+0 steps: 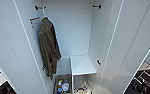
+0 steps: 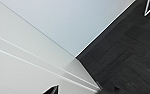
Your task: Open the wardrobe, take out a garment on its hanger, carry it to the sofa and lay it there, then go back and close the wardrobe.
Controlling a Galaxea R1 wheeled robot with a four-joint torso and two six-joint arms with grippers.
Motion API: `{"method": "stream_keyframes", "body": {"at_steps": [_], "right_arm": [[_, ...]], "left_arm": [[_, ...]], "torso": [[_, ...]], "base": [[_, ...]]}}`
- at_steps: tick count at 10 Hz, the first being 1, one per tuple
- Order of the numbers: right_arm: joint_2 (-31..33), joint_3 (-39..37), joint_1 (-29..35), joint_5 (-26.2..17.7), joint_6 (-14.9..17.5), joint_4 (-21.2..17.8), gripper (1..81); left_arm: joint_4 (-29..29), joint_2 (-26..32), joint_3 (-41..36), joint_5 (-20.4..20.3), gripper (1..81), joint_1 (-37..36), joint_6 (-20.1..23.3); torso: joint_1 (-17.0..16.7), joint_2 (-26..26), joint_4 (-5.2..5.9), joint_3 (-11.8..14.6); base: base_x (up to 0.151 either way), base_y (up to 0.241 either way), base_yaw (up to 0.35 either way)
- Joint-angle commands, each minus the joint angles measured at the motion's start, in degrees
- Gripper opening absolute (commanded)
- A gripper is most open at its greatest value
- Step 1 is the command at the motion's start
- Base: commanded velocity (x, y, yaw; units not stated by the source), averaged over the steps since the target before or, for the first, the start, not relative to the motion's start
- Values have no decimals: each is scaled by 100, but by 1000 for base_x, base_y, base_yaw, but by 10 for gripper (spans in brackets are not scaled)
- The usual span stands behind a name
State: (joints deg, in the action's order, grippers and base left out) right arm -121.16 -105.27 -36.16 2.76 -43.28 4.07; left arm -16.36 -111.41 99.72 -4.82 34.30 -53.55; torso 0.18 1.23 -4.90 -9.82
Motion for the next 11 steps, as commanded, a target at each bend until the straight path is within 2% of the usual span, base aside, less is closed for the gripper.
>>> {"method": "stream_keyframes", "body": {"at_steps": [1,4,6,8,11], "right_arm": [[-778,516,649,-196,-400,-38,811],[-1501,965,315,-152,-383,59,811],[-1888,1264,130,-100,-383,454,811],[-2282,811,-299,-134,-375,829,811],[-2345,-298,-1415,-222,-383,1613,811]], "left_arm": [[10,-681,-189,657,811,-648,-164],[-78,-1710,-225,947,811,-543,-155],[-280,-2474,-40,1123,811,-288,-138],[-664,-2843,257,1149,811,176,-129],[-1369,-2888,645,1036,811,1424,-85]], "torso": [[0,0,0,0],[6,-6,0,-5],[5,-6,0,-5],[9,-11,2,-7],[13,-13,2,-9]], "base": [[0,0,0],[0,0,0],[0,0,0],[0,0,0],[0,0,0]]}}
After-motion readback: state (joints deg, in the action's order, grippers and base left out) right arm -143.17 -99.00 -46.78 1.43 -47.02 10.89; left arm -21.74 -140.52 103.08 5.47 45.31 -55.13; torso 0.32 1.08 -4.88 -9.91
